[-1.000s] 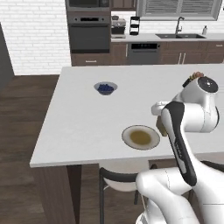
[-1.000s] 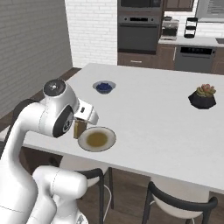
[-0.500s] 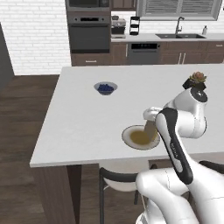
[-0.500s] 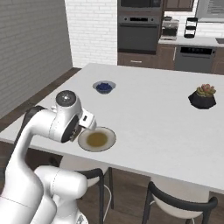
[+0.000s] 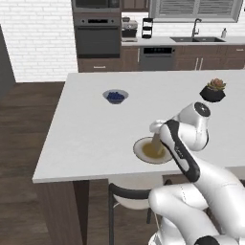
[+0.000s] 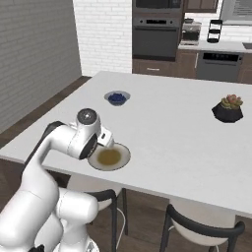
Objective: Start the toaster. Once the lever pops up, take the bread to the plate on the dining counter.
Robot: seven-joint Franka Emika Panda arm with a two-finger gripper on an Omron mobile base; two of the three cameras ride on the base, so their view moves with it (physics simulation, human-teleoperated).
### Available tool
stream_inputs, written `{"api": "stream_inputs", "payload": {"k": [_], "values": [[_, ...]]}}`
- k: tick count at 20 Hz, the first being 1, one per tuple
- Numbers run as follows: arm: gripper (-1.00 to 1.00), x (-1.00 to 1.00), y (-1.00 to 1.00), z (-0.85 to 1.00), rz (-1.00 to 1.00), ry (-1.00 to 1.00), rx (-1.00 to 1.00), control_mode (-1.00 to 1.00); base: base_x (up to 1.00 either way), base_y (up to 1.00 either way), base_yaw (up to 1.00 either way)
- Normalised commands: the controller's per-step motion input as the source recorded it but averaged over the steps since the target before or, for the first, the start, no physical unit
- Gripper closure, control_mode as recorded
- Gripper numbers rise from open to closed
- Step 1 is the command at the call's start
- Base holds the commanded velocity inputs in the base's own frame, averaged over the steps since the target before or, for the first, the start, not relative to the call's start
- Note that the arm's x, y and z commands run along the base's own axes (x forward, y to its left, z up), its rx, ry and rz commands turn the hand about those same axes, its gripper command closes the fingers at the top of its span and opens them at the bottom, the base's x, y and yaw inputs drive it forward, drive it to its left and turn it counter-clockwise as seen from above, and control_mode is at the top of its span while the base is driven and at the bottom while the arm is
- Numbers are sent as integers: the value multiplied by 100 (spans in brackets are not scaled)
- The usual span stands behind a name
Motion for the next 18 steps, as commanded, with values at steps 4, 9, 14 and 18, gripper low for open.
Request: {"api": "stream_inputs", "payload": {"k": [4, 9, 14, 18], "values": [[100, 7, 0, -32, 0, 6, 7, -100, 0, 0, 0], [100, 12, 0, -28, 0, 2, 10, -100, 0, 0, 0], [100, 33, 0, -45, 0, 1, 4, -100, 0, 0, 0], [100, 39, -1, -32, 0, -3, 0, -100, 0, 0, 0]]}}
